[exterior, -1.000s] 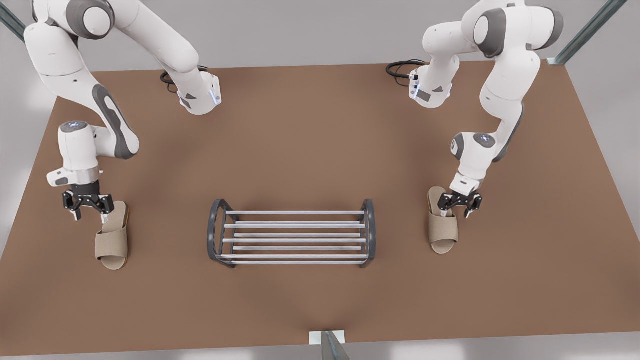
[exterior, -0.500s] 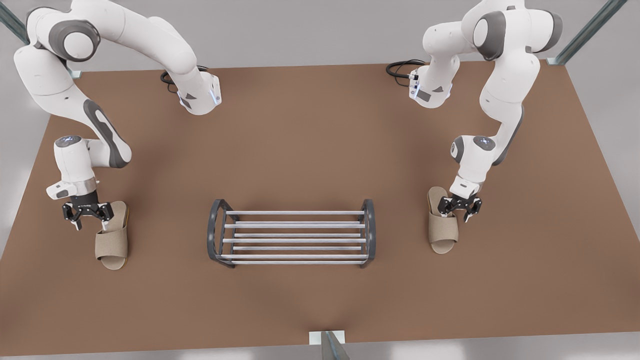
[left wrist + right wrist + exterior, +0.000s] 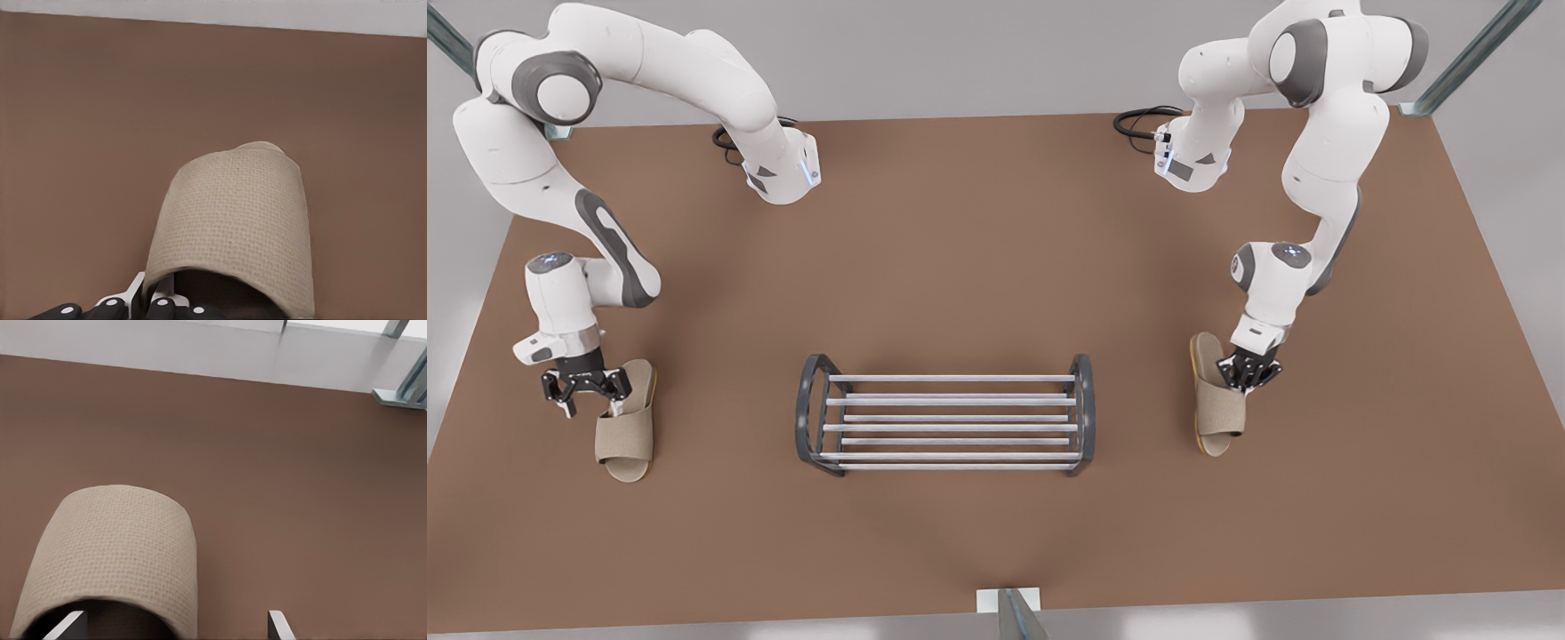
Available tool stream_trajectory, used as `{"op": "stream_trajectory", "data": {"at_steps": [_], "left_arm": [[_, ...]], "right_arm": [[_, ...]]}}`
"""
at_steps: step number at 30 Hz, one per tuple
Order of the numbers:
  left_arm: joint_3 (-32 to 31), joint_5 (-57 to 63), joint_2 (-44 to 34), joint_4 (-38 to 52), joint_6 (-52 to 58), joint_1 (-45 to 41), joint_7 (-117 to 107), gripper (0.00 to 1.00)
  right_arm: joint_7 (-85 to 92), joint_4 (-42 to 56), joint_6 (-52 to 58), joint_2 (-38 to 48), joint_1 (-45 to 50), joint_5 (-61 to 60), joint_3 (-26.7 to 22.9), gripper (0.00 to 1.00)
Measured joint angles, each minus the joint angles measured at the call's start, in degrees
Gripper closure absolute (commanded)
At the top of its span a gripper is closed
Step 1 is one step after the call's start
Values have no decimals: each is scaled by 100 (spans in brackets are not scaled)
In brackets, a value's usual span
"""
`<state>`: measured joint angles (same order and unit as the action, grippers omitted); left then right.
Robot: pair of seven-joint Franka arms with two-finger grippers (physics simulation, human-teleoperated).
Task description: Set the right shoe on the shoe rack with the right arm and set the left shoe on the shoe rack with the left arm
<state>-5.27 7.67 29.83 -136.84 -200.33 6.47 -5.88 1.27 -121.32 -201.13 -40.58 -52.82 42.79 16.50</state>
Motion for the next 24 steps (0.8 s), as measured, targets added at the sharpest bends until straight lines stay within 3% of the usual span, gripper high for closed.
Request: {"op": "stream_trajectory", "data": {"at_steps": [7, 11, 24], "left_arm": [[-20, -48, -140, 194, 0, 70, -27, 79], [-259, -58, -378, 736, 249, 54, -111, 79], [-854, -7, -1291, 3063, 3209, -416, -648, 79]], "right_arm": [[19, 66, 0, -52, -73, 131, 0, 0], [27, 128, 0, -125, -122, 230, 0, 0], [48, 450, -1, -537, -213, 498, -8, 0]]}}
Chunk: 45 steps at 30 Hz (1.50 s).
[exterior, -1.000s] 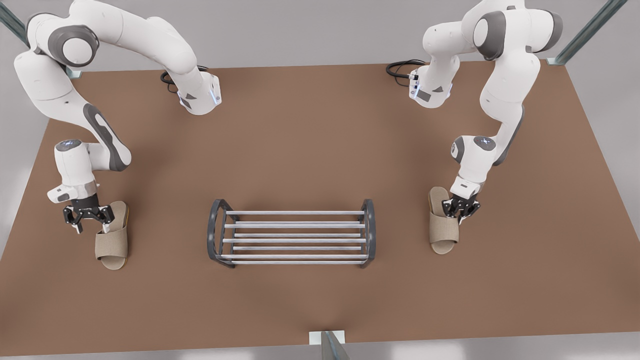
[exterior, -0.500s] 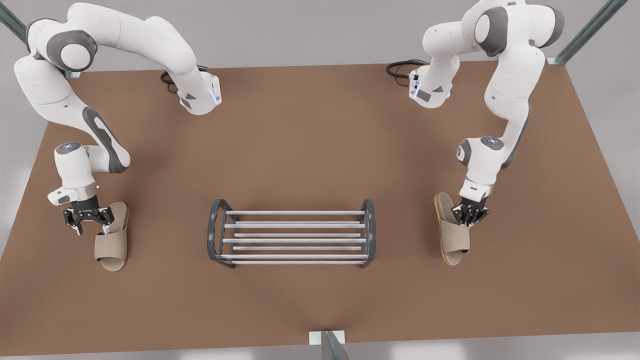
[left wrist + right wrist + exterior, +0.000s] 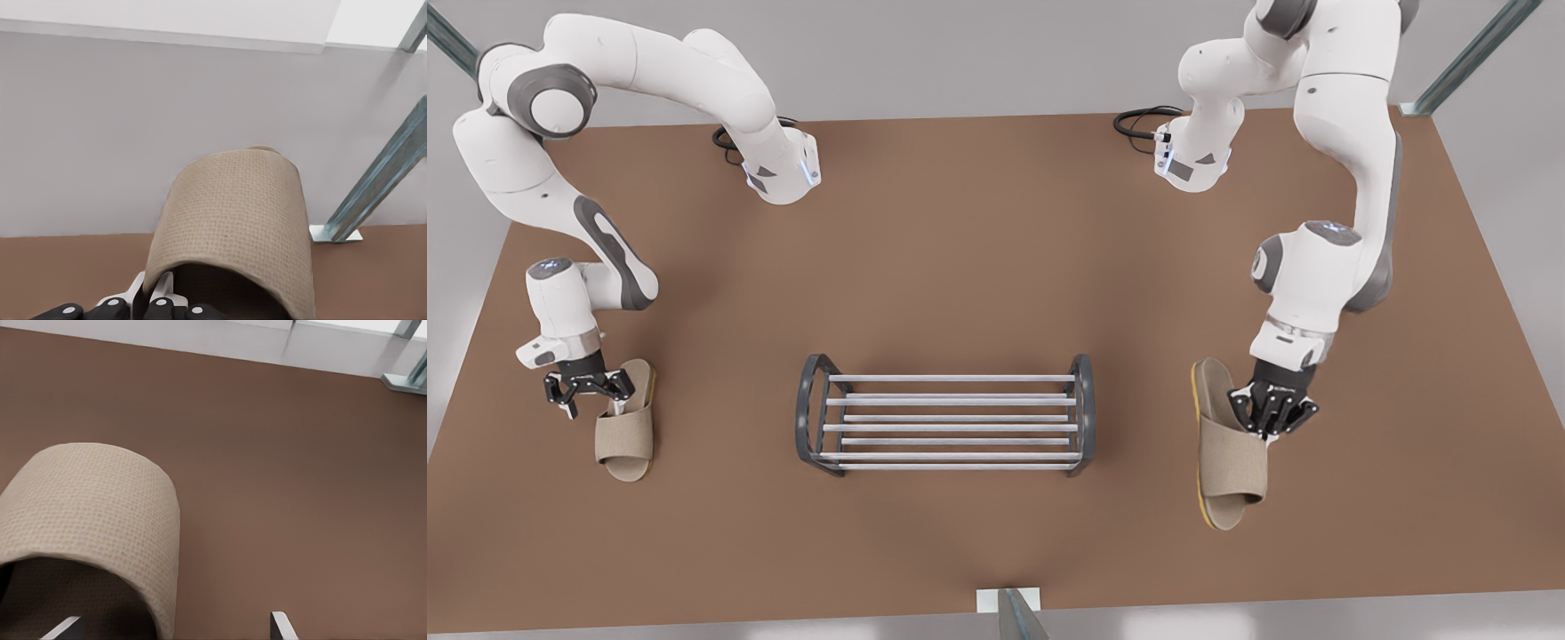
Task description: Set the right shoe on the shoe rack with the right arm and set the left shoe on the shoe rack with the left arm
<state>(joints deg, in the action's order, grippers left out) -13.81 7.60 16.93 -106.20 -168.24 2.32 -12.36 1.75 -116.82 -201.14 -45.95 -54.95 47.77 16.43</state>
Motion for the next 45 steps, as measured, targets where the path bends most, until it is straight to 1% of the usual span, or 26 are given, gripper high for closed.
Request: {"op": "stream_trajectory", "data": {"at_steps": [3, 8, 12, 16, 22, 23, 25, 27, 34, 38, 45], "left_arm": [[15, 121, -49, 417, 680, -396, -203, 79], [24, 1301, 41, 1168, 1814, -1511, -979, 79], [64, 2216, 492, 1970, 2728, -2293, -1751, 79], [94, 3097, 1029, 2622, 3515, -2706, -2495, 79], [115, 3958, 1458, 2926, 4268, -3174, -3500, 79], [221, 4021, 1525, 2970, 4355, -3312, -3651, 79], [696, 4102, 1664, 3007, 4489, -3793, -3951, 79], [856, 4150, 1728, 3011, 4585, -3969, -4227, 79], [920, 4373, 1857, 2978, 4769, -4201, -5053, 79], [922, 4434, 1894, 2987, 4812, -4210, -5417, 79], [923, 4464, 1892, 2973, 4843, -4203, -5885, 79]], "right_arm": [[1, 121, 0, -142, 8, 28, 4, 0], [1, 105, 1, -172, -31, 46, 15, 0], [1, 82, 2, -167, -57, 47, 94, 0], [-3, 77, 2, -169, -75, 41, 167, 0], [-11, 128, 2, -181, -10, 26, 179, 0], [-13, 132, 2, -182, 0, 17, 180, 0], [-21, 117, 4, -179, -21, -28, 256, 0], [-29, 108, 6, -181, -29, -94, 288, 0], [-48, 72, 6, -127, -110, -162, 305, 0], [-50, -39, 8, 1, -341, -175, 513, 0], [-53, 209, 9, -106, -254, -196, 526, 0]]}}
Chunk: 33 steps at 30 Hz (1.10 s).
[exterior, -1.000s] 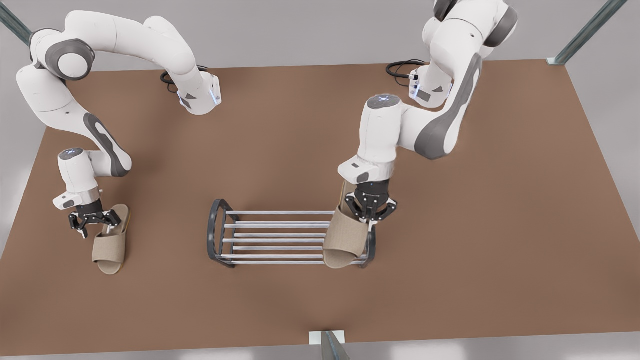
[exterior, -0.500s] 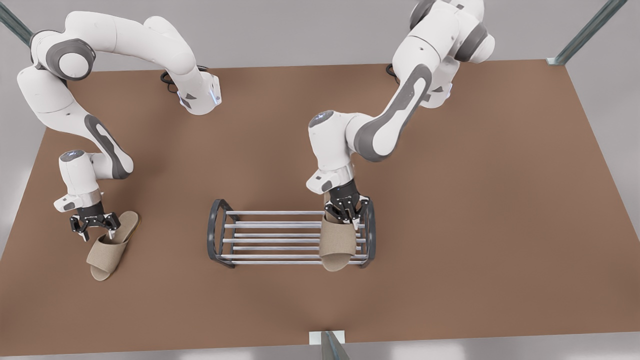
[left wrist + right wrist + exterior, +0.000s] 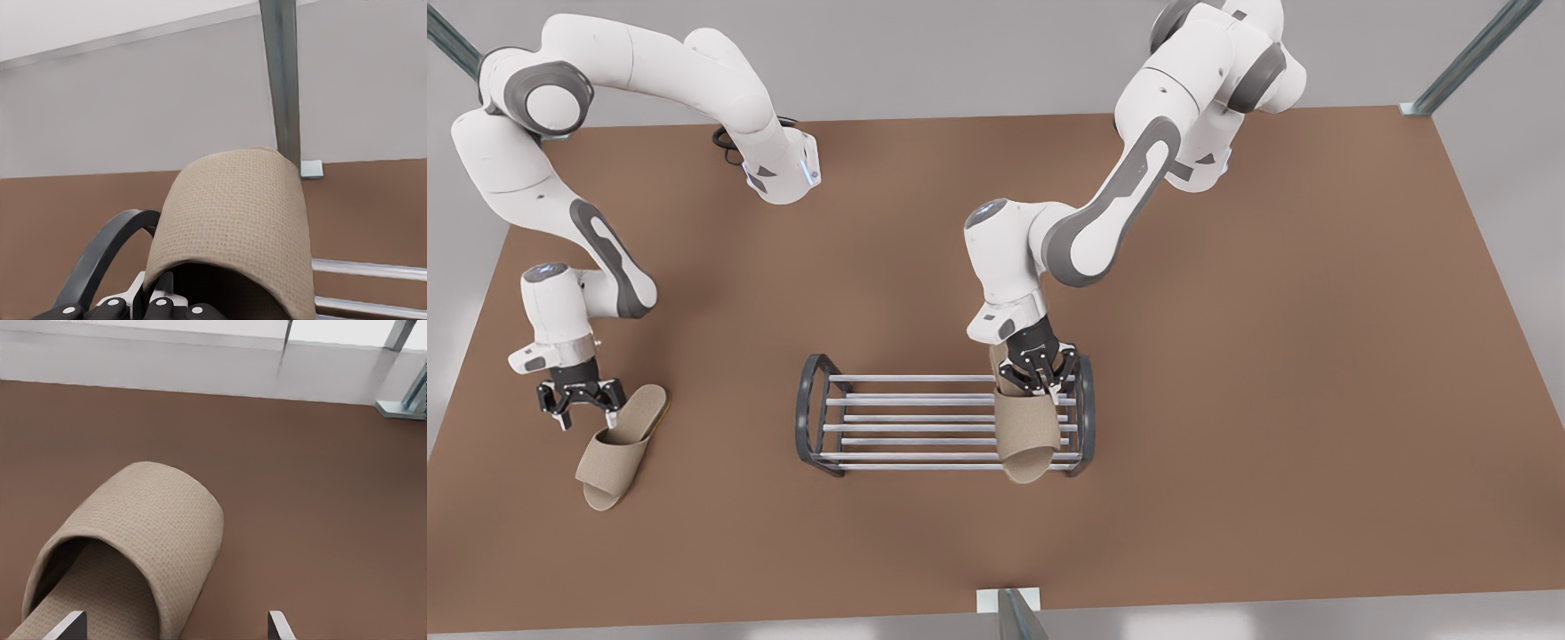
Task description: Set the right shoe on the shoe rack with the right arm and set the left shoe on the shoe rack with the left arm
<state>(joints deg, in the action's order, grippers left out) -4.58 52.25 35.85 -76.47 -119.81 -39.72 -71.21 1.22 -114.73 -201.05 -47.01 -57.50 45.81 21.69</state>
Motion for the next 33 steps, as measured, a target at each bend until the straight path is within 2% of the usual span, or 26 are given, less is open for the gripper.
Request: {"op": "stream_trajectory", "data": {"at_steps": [10, 17, 18, 19, 20, 28, 32, 33], "left_arm": [[0, 69, 0, -7, 8, 2, -413, 79], [-1, 81, 0, -32, 14, -1, -595, 79], [-2, 91, 3, -35, 14, 0, -617, 79], [-4, 117, 5, -40, 13, -1, -639, 79], [-7, 149, 7, -51, 12, -1, -660, 79], [-7, 424, 260, -64, 10, -211, -873, 79], [-1, 518, 292, -63, 26, -237, -973, 78], [0, 533, 291, -63, 31, -235, -994, 78]], "right_arm": [[-1, 450, 7, -340, 164, -30, -4, 0], [-4, 572, 6, -509, 425, -531, 0, 0], [-5, 598, 5, -530, 466, -636, -1, 17], [-6, 611, 4, -540, 498, -733, 0, 40], [-6, 618, 4, -546, 509, -808, 0, 51], [-12, 618, 3, -548, 475, -1012, 0, 64], [-14, 581, 4, -537, 500, -1133, 21, 65], [-14, 573, 4, -536, 504, -1170, 30, 70]]}}
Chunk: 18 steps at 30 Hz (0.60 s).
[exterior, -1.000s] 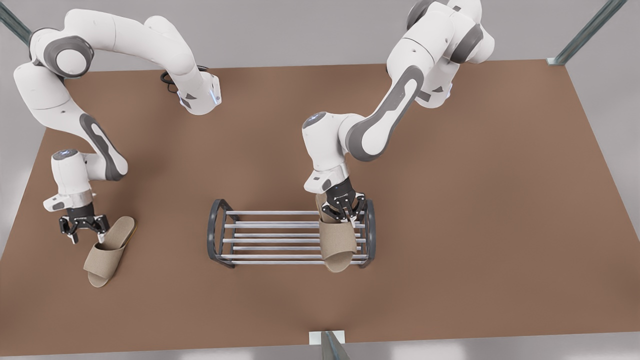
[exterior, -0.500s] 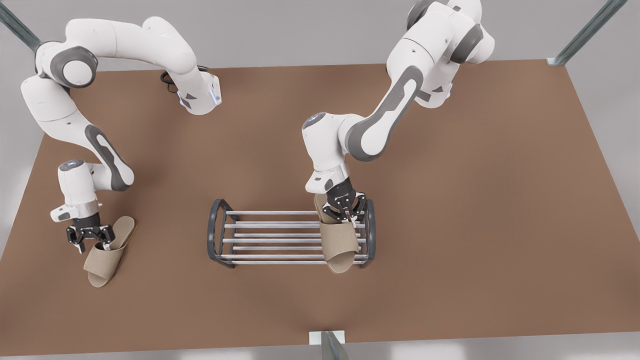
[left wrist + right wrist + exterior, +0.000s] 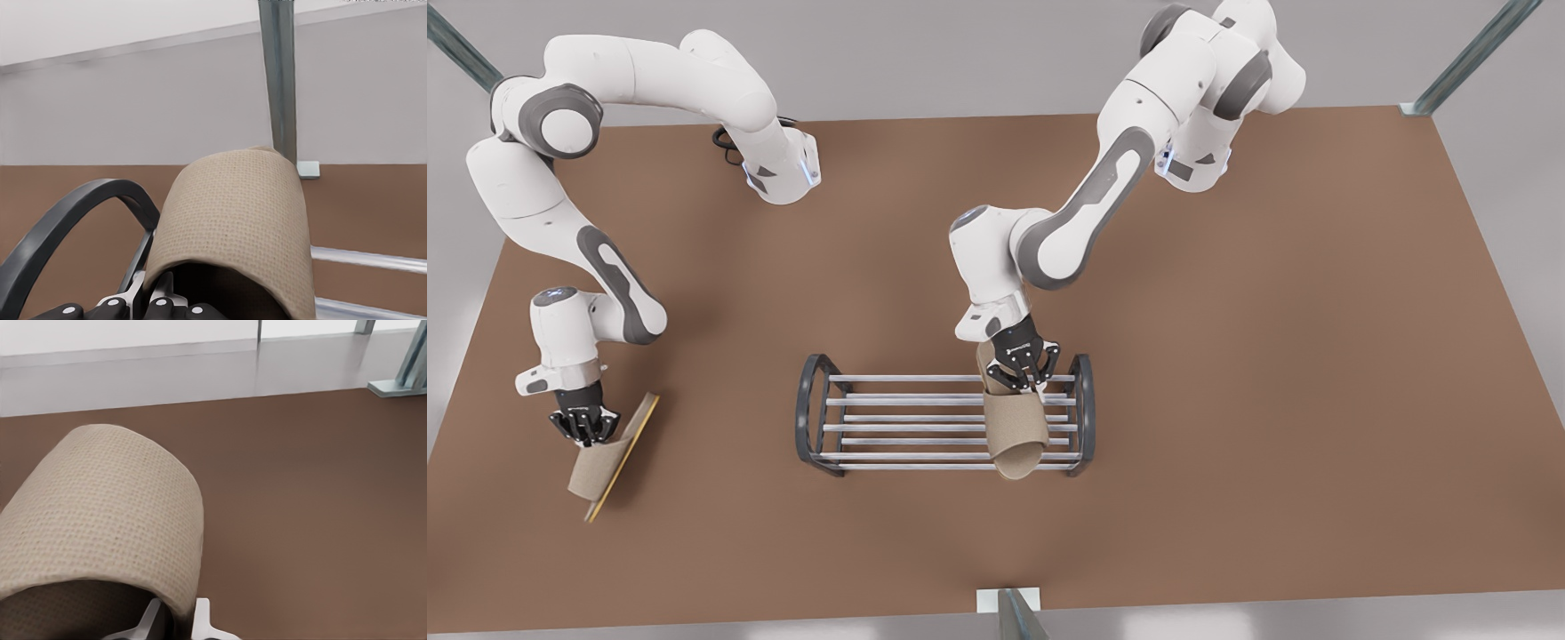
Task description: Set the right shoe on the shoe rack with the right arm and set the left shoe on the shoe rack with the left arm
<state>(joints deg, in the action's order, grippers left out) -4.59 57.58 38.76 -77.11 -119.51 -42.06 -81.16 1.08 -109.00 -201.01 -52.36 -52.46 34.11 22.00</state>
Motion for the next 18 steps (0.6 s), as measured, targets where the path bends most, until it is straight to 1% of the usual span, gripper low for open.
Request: {"op": "stream_trajectory", "data": {"at_steps": [1, 5, 6, 8, 10, 14, 16, 18], "left_arm": [[0, 12, -1, 0, 4, 3, -20, 78], [-6, 96, 6, -2, 25, 2, -90, 75], [-7, 115, 7, -4, 26, -1, -105, 0], [-7, 158, 7, -36, 27, -9, -127, 0], [-7, 183, 3, -104, 28, -70, -147, 0], [-7, 203, -64, -374, 68, -253, -194, 0], [-101, 146, -213, -418, 179, -387, -213, 0], [-204, -481, -619, -77, 453, -363, -124, 0]], "right_arm": [[-4, -12, -3, 5, -39, -34, 68, 79], [-42, -209, -11, 149, -229, -109, 242, 79], [-59, -275, -12, 197, -273, -119, 279, 79], [-91, -384, -14, 275, -392, -129, 380, 79], [-158, -598, -14, 534, -453, -134, 503, 79], [-449, -1278, 68, 1909, -398, -139, 693, 79], [-656, -1473, 406, 2772, -448, -140, 954, 79], [-920, -1568, 910, 3509, -548, -140, 1385, 79]]}}
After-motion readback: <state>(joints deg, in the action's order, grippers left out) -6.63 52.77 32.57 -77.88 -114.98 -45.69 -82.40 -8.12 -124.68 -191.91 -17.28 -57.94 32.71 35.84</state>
